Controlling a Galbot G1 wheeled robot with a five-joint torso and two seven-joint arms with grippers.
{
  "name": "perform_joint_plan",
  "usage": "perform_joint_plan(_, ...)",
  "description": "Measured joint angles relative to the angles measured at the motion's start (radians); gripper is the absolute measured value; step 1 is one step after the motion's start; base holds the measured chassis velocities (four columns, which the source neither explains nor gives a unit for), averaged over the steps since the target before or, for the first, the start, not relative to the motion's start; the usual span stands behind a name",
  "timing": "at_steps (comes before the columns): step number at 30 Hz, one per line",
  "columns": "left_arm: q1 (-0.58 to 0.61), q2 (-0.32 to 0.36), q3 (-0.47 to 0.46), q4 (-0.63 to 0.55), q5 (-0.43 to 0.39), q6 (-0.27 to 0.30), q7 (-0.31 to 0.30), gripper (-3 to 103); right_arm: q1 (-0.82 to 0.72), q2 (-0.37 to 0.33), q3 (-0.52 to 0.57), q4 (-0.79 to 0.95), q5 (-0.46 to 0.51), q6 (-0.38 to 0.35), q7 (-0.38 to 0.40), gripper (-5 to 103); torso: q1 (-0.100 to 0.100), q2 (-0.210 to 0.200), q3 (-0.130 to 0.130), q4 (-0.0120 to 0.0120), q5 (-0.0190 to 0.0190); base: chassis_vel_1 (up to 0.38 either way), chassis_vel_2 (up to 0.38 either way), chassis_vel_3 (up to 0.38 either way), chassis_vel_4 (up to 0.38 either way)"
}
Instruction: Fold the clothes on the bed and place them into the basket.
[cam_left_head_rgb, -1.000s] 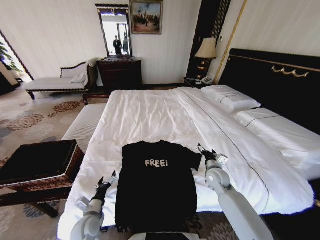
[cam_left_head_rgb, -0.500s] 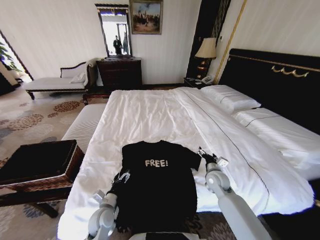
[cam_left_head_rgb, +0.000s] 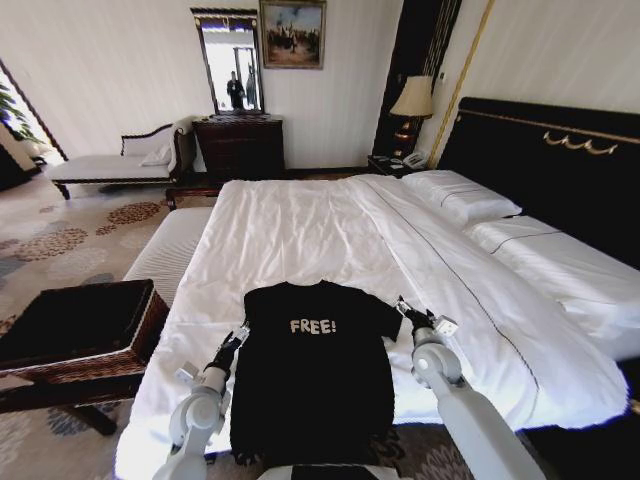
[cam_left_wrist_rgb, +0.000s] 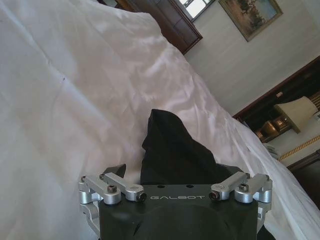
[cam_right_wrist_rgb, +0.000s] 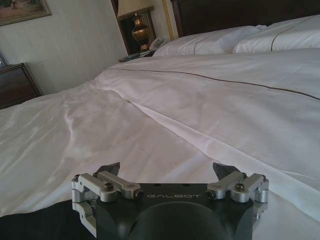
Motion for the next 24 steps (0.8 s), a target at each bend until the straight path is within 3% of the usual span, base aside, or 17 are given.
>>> perform_joint_plan(7,-0.066,-0.028,0.011,0.085,-0.021,0.008,-0.015,100,-0.005,-0.001,-0.006,0.000,-0.007,-0.004,0.003,100,0.000,0.000,0.000,-0.0001,0.0001,0.000,0.000,0.000,0.000)
perform_joint_plan(16,-0.072,-0.048,0.032,0.082,-0.012,0.007,-0.013,98,0.002,0.004,-0.011,-0.014,-0.014,-0.005,0.007,100,0.000,0.000,0.000,0.0000,0.0002,0.000,0.000,0.000,0.000)
perform_joint_plan(18,-0.073,-0.048,0.032,0.081,-0.009,0.006,-0.013,93,0.003,0.006,-0.013,-0.015,-0.014,-0.005,0.008,100,0.000,0.000,0.000,0.0000,0.0001,0.000,0.000,0.000,0.000)
perform_joint_plan(21,-0.076,-0.042,0.023,0.081,-0.001,-0.001,-0.010,78,0.007,0.010,-0.017,-0.022,-0.016,-0.006,0.008,100,0.000,0.000,0.000,0.0000,0.0001,0.000,0.000,0.000,0.000)
perform_joint_plan(24,-0.079,-0.036,0.018,0.084,0.000,-0.004,-0.009,72,0.007,0.013,-0.020,-0.029,-0.019,-0.006,0.008,100,0.000,0.000,0.000,0.0000,0.0001,0.000,0.000,0.000,0.000)
